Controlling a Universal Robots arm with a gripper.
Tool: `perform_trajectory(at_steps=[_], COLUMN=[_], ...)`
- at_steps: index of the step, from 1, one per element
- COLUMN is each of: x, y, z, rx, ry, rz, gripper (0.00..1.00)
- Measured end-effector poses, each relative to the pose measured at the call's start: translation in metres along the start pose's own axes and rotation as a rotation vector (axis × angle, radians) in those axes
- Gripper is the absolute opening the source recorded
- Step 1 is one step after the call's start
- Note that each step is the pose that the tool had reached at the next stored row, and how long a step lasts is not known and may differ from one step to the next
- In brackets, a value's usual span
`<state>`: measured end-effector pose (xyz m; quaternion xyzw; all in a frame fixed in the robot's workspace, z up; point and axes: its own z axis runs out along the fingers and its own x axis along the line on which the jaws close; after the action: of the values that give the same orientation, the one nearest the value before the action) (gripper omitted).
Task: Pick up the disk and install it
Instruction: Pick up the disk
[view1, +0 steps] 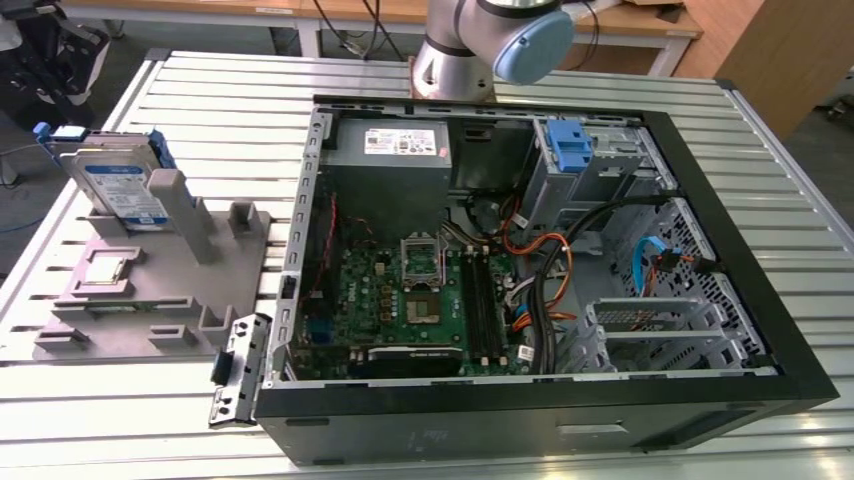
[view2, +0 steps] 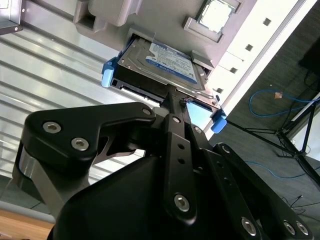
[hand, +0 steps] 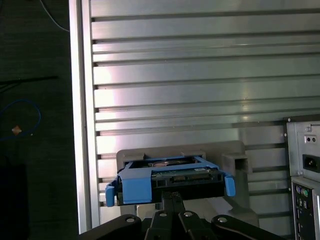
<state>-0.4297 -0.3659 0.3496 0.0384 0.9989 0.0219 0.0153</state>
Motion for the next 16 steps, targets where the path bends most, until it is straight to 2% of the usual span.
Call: perform_trajectory(at_steps=[16], x=[0.0005], y=[-0.0001], z=[0.0008], rx=[-0.0021], ry=[0.0027], rz=[-0.061], gripper=[0.11])
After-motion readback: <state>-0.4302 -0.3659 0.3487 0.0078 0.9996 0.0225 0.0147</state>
